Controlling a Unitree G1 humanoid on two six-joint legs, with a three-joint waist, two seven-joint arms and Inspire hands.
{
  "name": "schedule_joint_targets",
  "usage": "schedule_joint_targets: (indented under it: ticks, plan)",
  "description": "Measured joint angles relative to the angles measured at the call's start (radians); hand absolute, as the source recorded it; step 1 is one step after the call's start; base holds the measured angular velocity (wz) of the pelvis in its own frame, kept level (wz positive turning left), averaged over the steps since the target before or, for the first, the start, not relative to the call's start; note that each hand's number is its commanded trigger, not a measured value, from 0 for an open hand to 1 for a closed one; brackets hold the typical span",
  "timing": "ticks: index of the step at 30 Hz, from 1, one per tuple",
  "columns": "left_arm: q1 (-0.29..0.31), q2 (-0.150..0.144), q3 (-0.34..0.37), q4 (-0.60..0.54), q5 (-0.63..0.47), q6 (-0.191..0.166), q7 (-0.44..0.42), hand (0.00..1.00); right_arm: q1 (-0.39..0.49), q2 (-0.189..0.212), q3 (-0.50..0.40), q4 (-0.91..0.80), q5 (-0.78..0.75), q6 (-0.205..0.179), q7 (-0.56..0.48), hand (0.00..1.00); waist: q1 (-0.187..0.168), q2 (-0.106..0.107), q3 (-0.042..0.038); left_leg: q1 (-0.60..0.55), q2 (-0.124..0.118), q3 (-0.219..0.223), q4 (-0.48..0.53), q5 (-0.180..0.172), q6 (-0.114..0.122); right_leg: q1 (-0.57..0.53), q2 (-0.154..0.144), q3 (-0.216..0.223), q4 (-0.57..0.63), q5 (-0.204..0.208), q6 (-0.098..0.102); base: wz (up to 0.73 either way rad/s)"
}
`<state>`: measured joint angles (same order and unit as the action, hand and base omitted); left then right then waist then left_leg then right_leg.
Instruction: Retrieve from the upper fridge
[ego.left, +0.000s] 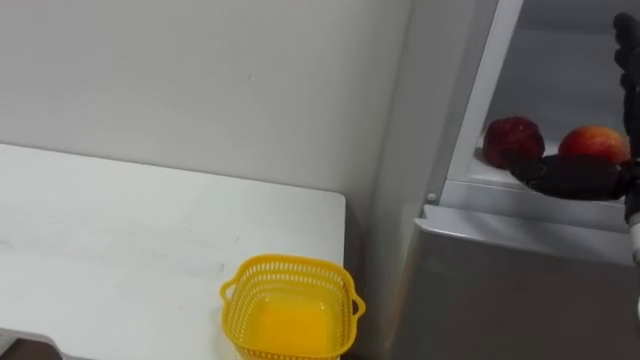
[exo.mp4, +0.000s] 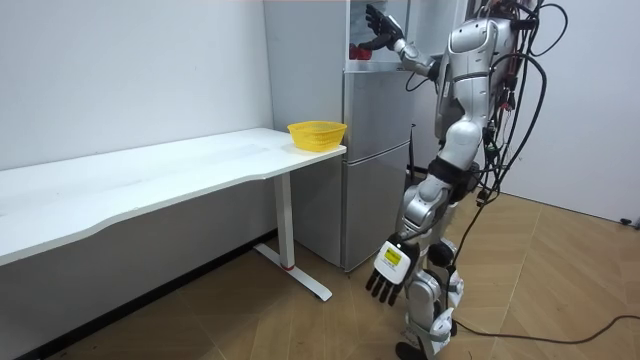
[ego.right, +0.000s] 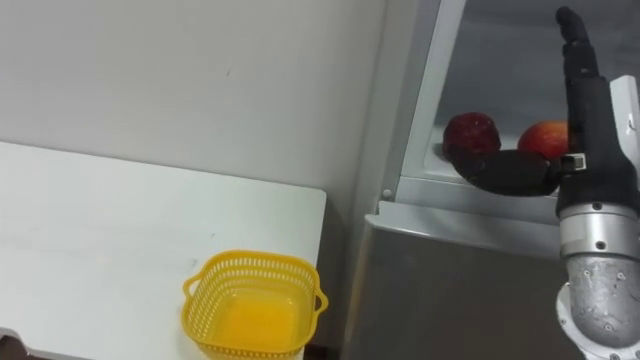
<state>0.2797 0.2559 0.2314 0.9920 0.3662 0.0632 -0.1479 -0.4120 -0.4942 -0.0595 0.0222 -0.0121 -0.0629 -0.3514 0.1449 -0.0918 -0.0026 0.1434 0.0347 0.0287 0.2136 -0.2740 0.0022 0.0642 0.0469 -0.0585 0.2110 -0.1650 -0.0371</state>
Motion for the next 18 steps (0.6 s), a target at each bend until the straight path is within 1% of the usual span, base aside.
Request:
schedule_joint_targets:
  ticks: [9,11,12,14,15,16,18]
  plan:
    - [0.004,-0.001,0.000,0.001,-0.002,0.000,0.012,0.00,0.000,0.000,0.000,-0.004,-0.022,0.001,-0.003,0.00,0.000,0.000,0.0000,0.002,0.000,-0.004,0.001,0.000,0.001,0.002,-0.001,0.000,0.002,0.000,0.000,0.00]
    - [0.004,-0.001,0.004,0.001,-0.001,0.000,0.014,0.00,0.000,0.000,-0.006,-0.035,-0.046,0.015,-0.013,0.00,-0.003,-0.001,-0.0006,0.002,0.000,-0.002,0.001,0.001,0.001,-0.001,-0.001,0.002,0.004,0.000,0.000,0.00]
    - [0.006,-0.002,0.005,0.001,-0.001,0.000,0.019,0.00,0.000,0.000,-0.011,-0.071,-0.079,0.021,-0.025,0.00,-0.004,-0.001,-0.0007,0.000,0.000,-0.001,0.000,0.001,0.001,-0.003,-0.001,0.002,0.005,-0.001,0.001,0.00]
    - [0.009,-0.002,0.005,0.008,-0.002,-0.003,0.029,0.00,0.000,0.000,-0.020,-0.140,-0.098,0.019,-0.046,0.00,-0.012,0.001,-0.0009,0.001,0.000,0.002,0.000,0.000,0.001,-0.002,-0.001,0.002,0.004,-0.001,0.001,0.00]
    - [0.012,-0.003,0.005,0.011,-0.002,-0.003,0.034,0.00,0.002,0.000,-0.029,-0.187,-0.099,0.017,-0.061,0.00,-0.014,0.004,0.0002,0.005,0.000,0.002,0.000,0.000,0.001,0.004,-0.001,0.002,0.002,-0.001,0.001,0.00]
    - [0.019,-0.003,0.006,0.010,-0.002,-0.004,0.041,0.00,0.004,0.000,-0.042,-0.225,-0.104,0.007,-0.073,0.00,-0.017,0.010,0.0033,0.006,0.000,0.001,0.000,0.000,0.001,0.008,-0.001,0.001,-0.003,0.000,0.001,0.03]
    - [0.030,-0.011,0.009,0.011,-0.002,-0.011,0.061,0.00,0.005,0.000,-0.062,-0.280,-0.127,-0.009,-0.093,0.00,-0.022,0.014,-0.0012,0.010,0.000,0.001,-0.003,0.000,0.001,0.013,0.000,0.000,-0.005,0.000,0.001,0.03]
